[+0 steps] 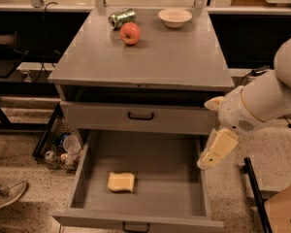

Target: Pick sponge from middle drawer and place on counter

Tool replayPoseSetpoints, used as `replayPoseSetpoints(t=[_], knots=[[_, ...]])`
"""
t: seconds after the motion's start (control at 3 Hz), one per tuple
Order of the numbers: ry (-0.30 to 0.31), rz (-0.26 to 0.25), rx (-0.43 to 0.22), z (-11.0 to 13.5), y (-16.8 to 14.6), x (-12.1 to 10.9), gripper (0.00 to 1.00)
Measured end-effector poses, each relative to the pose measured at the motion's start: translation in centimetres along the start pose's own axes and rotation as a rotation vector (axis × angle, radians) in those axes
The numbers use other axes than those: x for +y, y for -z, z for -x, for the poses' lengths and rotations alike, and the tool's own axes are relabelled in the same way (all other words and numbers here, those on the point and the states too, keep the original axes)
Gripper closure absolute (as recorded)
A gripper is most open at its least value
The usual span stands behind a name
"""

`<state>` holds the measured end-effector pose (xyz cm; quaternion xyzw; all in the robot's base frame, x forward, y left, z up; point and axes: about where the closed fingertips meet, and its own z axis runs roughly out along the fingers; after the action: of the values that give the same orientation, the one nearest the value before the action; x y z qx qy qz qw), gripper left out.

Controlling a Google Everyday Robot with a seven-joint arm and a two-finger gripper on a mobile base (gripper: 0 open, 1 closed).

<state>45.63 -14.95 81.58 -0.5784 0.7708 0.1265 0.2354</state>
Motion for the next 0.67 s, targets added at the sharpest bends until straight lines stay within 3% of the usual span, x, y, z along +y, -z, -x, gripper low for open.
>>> replayPoseSetpoints(t=[0.33,0.67], knots=[[0.000,0.000,0.000,0.0,0.0,0.0,0.00],[-0.041,0.023,0.003,-1.6,-2.8,0.4,0.00]])
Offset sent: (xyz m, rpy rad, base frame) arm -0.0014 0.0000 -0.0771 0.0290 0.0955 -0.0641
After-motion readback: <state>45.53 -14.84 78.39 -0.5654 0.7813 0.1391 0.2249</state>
